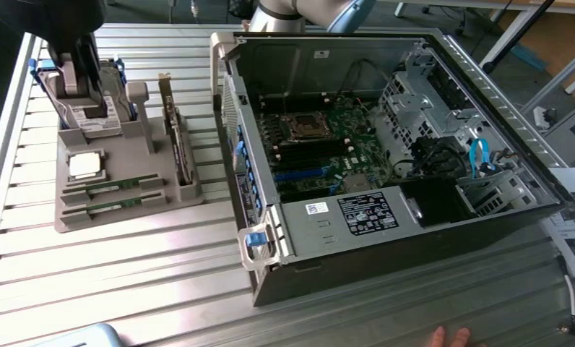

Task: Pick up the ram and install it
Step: 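Pick up the ram and move it above insertion slot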

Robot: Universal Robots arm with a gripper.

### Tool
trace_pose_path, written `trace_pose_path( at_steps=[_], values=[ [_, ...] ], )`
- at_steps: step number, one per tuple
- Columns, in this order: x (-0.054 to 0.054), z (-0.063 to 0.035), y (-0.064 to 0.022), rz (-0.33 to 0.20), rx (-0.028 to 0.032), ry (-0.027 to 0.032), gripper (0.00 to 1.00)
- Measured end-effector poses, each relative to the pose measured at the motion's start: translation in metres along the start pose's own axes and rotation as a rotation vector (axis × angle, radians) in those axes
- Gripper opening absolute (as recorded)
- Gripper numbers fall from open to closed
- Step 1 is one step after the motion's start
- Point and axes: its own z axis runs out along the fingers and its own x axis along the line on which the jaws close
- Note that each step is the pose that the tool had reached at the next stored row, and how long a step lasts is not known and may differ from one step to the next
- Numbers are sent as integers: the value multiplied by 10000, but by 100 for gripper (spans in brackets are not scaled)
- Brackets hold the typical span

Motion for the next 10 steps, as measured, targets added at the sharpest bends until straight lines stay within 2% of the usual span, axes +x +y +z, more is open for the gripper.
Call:
trace_pose_path(
  at_steps=[10],
  values=[
    [5,125,-2,1,-128,-6,11]
  ],
)
